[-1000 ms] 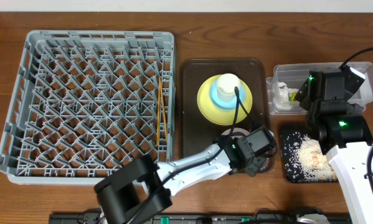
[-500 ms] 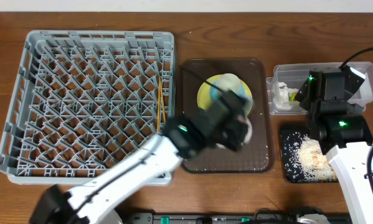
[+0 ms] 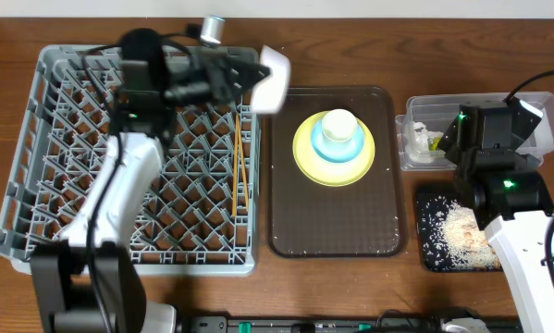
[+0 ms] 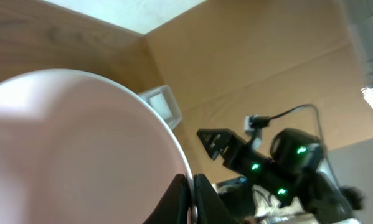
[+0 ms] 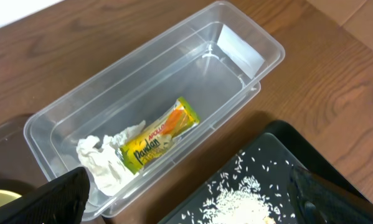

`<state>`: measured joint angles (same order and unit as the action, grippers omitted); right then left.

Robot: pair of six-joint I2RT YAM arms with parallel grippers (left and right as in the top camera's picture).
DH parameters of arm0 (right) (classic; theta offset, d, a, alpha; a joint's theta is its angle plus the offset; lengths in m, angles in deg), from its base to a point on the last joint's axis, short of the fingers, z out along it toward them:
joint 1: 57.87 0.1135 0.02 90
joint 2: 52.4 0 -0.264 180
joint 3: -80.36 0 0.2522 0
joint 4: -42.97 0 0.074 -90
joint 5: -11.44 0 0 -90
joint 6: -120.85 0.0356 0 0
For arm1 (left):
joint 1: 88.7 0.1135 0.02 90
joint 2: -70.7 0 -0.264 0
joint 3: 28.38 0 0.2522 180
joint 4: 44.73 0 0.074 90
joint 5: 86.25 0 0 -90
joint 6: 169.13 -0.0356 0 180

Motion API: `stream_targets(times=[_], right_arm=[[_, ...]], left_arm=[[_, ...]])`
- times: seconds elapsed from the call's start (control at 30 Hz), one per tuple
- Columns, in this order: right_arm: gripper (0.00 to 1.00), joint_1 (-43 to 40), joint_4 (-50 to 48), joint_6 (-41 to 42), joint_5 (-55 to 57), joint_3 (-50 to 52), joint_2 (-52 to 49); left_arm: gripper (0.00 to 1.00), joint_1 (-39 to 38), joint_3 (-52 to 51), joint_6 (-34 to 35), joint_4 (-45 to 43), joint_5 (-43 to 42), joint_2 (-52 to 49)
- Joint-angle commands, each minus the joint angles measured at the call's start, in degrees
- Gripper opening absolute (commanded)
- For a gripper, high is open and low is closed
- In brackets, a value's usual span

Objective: Sort waste into correct bins and load items into the dishwasher rack
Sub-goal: 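Carry the pink bowl into the dish rack's back right corner, release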

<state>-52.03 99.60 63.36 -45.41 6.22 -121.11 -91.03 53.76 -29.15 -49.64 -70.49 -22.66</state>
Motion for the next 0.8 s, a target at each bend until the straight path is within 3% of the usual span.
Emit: stream_targets(times=[0.0,0.17,0.5,0.6,0.7,0.77], right_arm=[[0.99,-0.2,0.07,0.87,0.85,-0.59,0.44],[0.99,-0.2,0.07,0.87,0.85,-0.59,0.44],[0.99,-0.2,0.07,0.87,0.83,-0.59,0.44],[0.99,-0.2,0.07,0.87,0.85,-0.59,0.44],[0.99,-0.2,0.07,0.87,0.85,-0.57,0.44],[0.99,-0.2,0.07,0.87,0.85,-0.59,0.44]], left_arm=[[0.13,3.96,0.2,14.97,-6.73,-9.84,-4.85],[0.14,7.54,0.2,24.65,-17.94,-10.23,-13.16],[0.14,8.81,0.22,35.5,-27.45,-8.41,-21.77],[0.17,9.27,1.03,38.53,-32.74,-8.24,-21.73],[0.29,9.64,2.19,43.15,-41.03,-8.7,-21.16],[0.32,9.84,3.1,47.45,-46.97,-8.92,-20.22]])
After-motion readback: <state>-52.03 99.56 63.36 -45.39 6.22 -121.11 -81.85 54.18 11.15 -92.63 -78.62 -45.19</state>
